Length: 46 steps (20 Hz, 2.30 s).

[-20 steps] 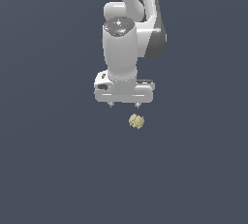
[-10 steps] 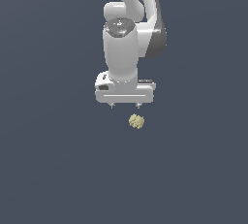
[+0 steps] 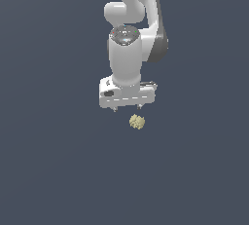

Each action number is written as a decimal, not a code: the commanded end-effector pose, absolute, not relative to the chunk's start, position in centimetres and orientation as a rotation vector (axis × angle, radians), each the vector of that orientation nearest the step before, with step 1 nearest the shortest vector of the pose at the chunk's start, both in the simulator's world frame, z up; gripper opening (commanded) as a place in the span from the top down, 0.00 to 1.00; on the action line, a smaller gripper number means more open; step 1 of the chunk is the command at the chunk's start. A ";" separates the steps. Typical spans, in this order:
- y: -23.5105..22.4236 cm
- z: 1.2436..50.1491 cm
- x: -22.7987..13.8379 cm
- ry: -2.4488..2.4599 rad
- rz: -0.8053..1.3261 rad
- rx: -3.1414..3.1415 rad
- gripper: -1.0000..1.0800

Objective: Pick up the object and move it to a goal position.

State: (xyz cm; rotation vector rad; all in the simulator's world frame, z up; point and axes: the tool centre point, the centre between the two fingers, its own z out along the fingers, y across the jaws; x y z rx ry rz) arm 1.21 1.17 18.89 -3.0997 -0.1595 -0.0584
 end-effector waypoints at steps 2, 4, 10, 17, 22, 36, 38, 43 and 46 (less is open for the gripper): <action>1.6 17.9 1.1 -0.302 -0.052 -3.098 0.04; 1.8 17.3 0.9 -0.399 -0.048 -3.092 0.04; 2.8 15.4 0.5 -0.705 -0.035 -3.050 0.04; 3.9 13.2 0.0 -1.057 -0.019 -2.957 0.04; 4.8 11.6 -0.5 -1.298 -0.010 -2.862 0.04; 6.3 9.3 -1.3 -1.664 0.000 -2.665 0.04; 6.4 9.2 -1.3 -1.678 0.000 -2.656 0.04; 6.4 9.1 -1.3 -1.676 0.000 -2.657 0.04; 6.4 8.3 -1.4 -1.677 0.000 -2.656 0.04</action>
